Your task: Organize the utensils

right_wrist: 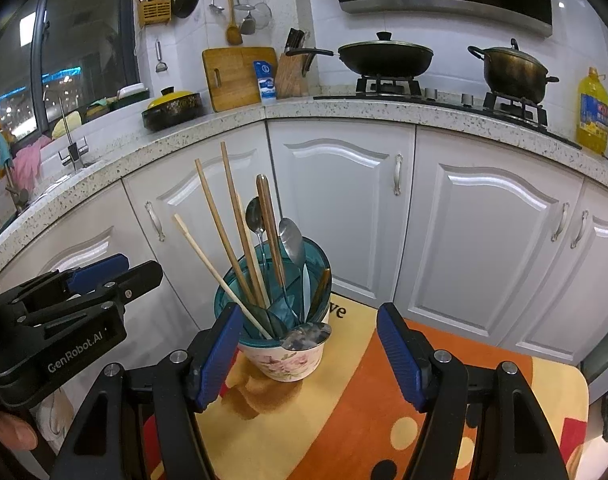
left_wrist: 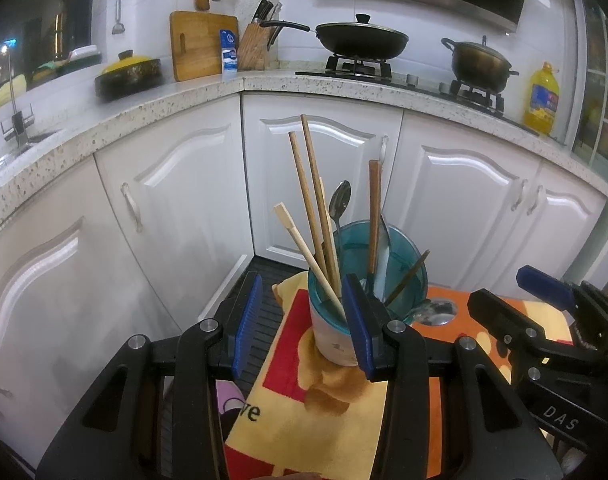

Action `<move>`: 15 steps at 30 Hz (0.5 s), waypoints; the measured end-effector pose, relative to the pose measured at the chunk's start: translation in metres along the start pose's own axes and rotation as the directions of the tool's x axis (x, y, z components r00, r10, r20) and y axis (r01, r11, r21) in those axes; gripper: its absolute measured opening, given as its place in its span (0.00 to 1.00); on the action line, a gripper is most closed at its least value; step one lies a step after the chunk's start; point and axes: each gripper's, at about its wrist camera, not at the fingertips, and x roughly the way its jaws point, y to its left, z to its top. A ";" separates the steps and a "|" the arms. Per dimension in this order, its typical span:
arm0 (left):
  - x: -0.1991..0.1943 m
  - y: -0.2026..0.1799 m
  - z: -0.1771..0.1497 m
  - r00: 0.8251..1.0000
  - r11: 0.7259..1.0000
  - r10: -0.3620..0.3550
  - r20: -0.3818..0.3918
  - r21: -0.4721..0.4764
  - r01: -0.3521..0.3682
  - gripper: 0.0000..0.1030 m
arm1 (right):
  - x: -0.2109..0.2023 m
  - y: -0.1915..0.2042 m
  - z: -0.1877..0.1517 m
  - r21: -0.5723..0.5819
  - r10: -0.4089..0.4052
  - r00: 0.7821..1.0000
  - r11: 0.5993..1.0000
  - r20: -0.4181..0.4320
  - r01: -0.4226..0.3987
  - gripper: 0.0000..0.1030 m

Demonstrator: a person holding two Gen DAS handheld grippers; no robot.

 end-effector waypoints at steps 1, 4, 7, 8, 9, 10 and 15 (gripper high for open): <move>0.000 0.001 0.000 1.000 1.000 0.001 0.000 -0.001 -0.001 0.39 | 0.000 0.000 0.000 0.001 0.000 1.000 1.000 0.000 0.000 0.66; 0.000 0.001 -0.002 1.000 1.000 0.003 -0.003 -0.001 -0.003 0.39 | 0.002 -0.001 0.001 0.007 0.001 1.000 1.000 -0.002 -0.001 0.67; 0.001 -0.001 -0.003 1.000 1.000 0.003 -0.002 0.001 -0.003 0.39 | 0.003 -0.002 0.001 0.007 -0.002 1.000 1.000 -0.005 0.002 0.67; 0.001 -0.001 -0.002 1.000 1.000 0.005 -0.002 0.001 -0.005 0.39 | 0.003 -0.003 0.002 0.007 -0.003 1.000 1.000 -0.007 0.003 0.68; 0.002 -0.001 -0.002 1.000 1.000 0.003 -0.003 0.001 -0.003 0.39 | 0.004 -0.003 0.002 0.008 -0.002 1.000 1.000 -0.009 0.002 0.68; 0.001 -0.001 -0.003 1.000 1.000 0.003 -0.004 -0.001 -0.003 0.39 | 0.004 -0.003 0.002 0.009 -0.001 1.000 1.000 -0.010 0.001 0.68; 0.002 -0.001 -0.003 1.000 1.000 0.004 -0.006 0.000 -0.004 0.39 | 0.005 -0.003 0.002 0.010 0.002 1.000 1.000 -0.012 -0.001 0.68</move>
